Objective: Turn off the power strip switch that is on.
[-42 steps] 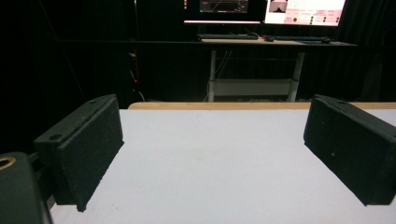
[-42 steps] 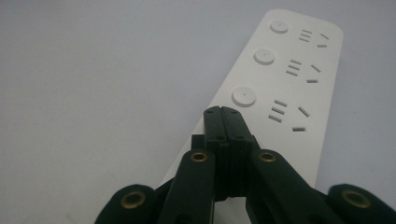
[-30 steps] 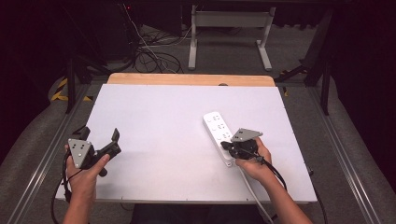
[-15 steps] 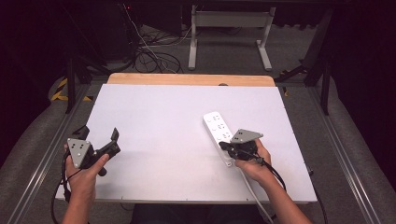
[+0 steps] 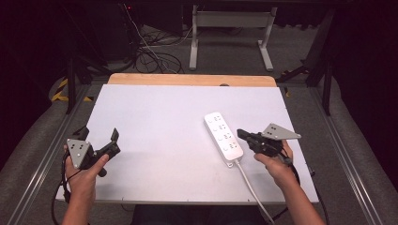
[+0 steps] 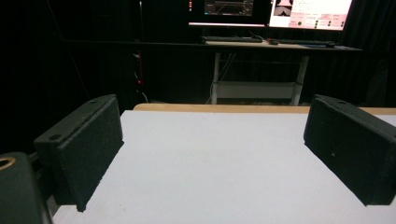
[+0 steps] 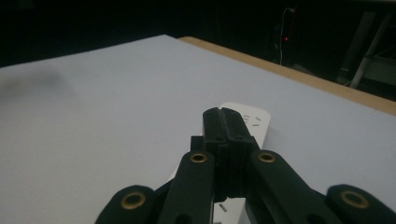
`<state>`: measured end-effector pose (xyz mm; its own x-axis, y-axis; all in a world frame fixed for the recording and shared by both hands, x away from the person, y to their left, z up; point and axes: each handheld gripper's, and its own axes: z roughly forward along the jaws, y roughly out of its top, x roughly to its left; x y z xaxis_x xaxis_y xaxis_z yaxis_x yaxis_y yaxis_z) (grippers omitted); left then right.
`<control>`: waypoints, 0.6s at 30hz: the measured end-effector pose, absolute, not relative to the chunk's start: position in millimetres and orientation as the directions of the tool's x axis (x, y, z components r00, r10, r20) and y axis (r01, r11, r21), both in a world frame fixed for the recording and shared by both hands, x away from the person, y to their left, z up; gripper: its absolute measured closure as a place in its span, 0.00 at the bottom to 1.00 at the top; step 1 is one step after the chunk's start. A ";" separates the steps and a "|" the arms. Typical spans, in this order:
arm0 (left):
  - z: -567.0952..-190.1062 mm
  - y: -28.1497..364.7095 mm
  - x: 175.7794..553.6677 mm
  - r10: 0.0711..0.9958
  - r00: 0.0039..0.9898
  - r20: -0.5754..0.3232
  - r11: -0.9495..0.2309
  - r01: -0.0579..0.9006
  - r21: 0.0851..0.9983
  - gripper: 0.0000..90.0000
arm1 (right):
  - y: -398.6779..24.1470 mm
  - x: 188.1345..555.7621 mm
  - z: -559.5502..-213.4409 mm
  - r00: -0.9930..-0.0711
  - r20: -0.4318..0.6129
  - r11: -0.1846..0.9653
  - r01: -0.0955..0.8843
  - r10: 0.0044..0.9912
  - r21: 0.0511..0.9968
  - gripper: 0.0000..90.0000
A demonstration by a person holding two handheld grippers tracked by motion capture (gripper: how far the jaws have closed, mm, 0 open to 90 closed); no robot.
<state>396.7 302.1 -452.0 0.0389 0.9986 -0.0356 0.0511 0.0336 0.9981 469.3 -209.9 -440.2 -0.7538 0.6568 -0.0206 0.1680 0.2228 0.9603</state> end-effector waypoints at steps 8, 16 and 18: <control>-451.3 302.7 395.9 0.998 0.034 -0.049 0.048 0.047 0.998 0.06 | -250.1 457.8 -432.4 -0.713 0.017 0.059 0.081 0.701 0.995 1.00; -451.2 305.3 396.1 0.998 0.032 -0.048 0.047 0.049 0.998 0.06 | -272.4 447.7 -436.1 -0.683 0.037 -0.031 0.021 0.729 0.999 1.00; -451.1 305.2 396.3 0.998 0.031 -0.049 0.048 0.047 0.998 0.06 | -276.6 445.1 -437.2 -0.683 0.050 -0.055 0.014 0.729 0.998 1.00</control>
